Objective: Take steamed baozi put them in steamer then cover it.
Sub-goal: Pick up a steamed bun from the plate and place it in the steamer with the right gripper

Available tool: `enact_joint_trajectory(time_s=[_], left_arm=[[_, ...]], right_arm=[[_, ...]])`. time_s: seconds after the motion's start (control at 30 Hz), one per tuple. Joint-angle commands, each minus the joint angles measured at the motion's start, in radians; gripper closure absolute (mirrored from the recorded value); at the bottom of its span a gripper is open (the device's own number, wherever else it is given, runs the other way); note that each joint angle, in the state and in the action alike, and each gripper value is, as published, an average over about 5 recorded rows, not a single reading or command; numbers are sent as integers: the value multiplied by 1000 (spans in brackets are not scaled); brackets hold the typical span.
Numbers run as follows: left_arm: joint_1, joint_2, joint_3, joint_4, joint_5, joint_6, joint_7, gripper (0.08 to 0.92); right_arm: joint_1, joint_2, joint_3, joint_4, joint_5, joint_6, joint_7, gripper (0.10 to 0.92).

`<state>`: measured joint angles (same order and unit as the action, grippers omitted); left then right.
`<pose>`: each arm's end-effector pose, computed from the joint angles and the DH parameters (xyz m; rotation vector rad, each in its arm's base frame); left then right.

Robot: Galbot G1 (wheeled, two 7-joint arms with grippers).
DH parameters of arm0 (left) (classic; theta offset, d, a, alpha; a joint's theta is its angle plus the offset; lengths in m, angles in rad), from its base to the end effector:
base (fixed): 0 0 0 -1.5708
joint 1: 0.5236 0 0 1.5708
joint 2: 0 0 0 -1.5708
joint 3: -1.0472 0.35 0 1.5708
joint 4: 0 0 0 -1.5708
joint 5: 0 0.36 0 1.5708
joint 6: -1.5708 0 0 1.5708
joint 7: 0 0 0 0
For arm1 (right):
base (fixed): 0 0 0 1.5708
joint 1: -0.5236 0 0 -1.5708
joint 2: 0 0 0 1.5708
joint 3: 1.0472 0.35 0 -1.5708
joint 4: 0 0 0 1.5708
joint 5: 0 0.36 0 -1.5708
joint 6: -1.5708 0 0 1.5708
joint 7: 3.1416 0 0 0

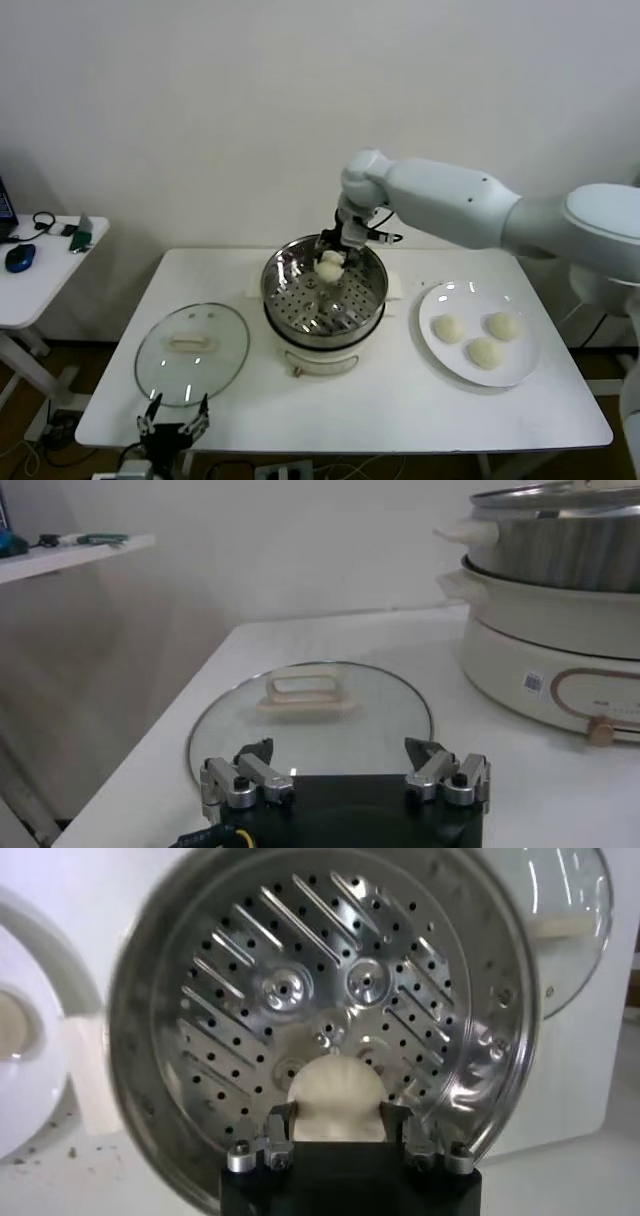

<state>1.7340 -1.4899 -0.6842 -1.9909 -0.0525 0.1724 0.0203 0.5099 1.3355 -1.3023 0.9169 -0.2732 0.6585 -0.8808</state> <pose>0.1252 0.0688 -0.3590 0.1239 -2.7066 -0.1215 0.6167 0.1362 -0.0806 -1.9127 0.4029 -2.3603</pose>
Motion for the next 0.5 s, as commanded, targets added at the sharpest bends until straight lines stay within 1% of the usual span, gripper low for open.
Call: enact_joint_trajectory(time_s=[0.03,0.27,0.37,0.5], left_arm=[[0,1,-1,2,-1,-1,-1,177],[-3,0,0,6,-2,-4,-4,177],[-4,-1,2,6,-3,-4,-5,177],[-5,-1,2,6,-3,-5,-6,177]], right_arm=[[-82,70,55,-177,-96,62,59,431],[-85,96,56,-205,-91,73,63,419],[-78,94,50,-196,-71,77,66,362],[-38,70,20,-155,10,78,43,252]])
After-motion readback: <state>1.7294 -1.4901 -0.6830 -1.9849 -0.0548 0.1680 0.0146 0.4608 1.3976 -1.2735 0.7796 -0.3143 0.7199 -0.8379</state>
